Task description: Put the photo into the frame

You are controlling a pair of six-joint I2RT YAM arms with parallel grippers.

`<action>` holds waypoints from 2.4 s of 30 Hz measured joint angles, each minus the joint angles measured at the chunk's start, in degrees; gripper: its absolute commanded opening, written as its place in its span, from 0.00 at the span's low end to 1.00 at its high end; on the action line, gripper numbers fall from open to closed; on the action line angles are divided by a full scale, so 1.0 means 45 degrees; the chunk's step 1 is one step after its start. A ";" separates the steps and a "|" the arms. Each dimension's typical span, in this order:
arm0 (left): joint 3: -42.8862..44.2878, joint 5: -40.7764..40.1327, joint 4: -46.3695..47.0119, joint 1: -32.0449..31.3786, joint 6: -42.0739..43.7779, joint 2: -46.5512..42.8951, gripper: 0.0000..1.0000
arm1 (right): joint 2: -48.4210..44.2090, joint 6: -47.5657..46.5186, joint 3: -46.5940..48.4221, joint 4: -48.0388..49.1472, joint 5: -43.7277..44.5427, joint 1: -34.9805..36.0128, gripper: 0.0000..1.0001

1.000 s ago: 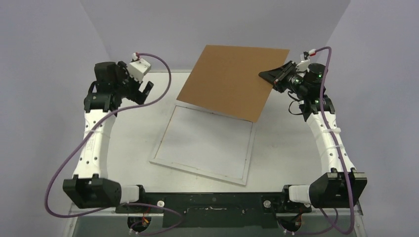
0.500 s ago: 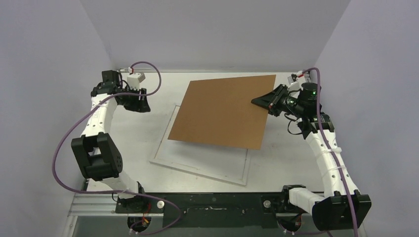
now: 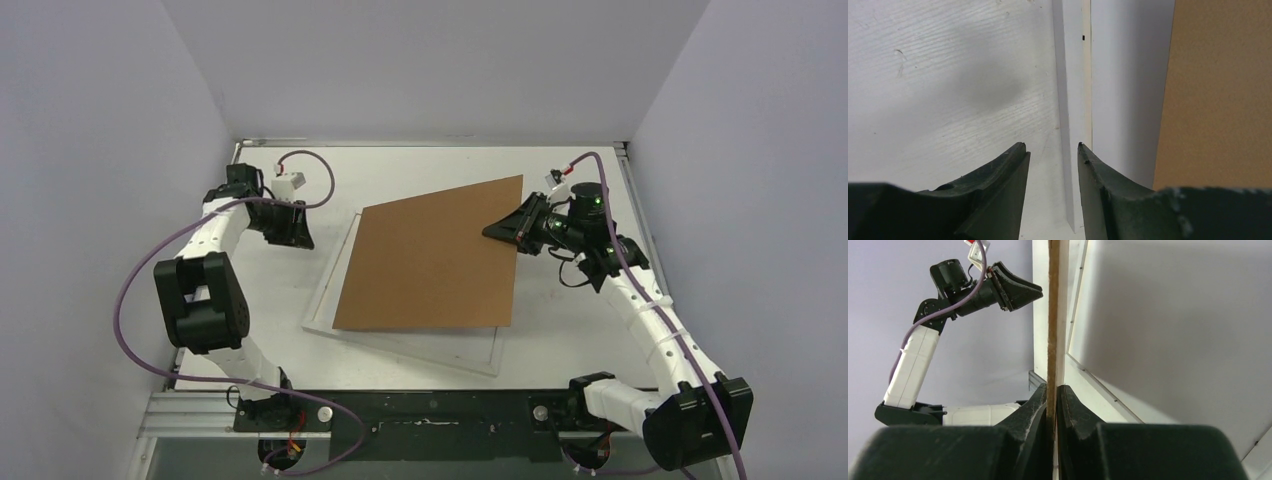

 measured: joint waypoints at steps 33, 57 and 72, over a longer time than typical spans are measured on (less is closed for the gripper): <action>-0.1632 -0.0476 0.1486 -0.0952 -0.0593 0.0476 0.16 | 0.0078 0.1297 -0.2283 0.3104 0.1248 0.0393 0.05; -0.2123 -0.0486 0.2113 -0.1044 -0.1064 0.0840 0.11 | 0.0413 0.1564 -0.2866 0.3925 0.1953 0.1341 0.05; -0.2205 -0.0461 0.2259 -0.1175 -0.1117 0.0899 0.08 | 0.0617 0.1831 -0.3060 0.4148 0.2132 0.1438 0.05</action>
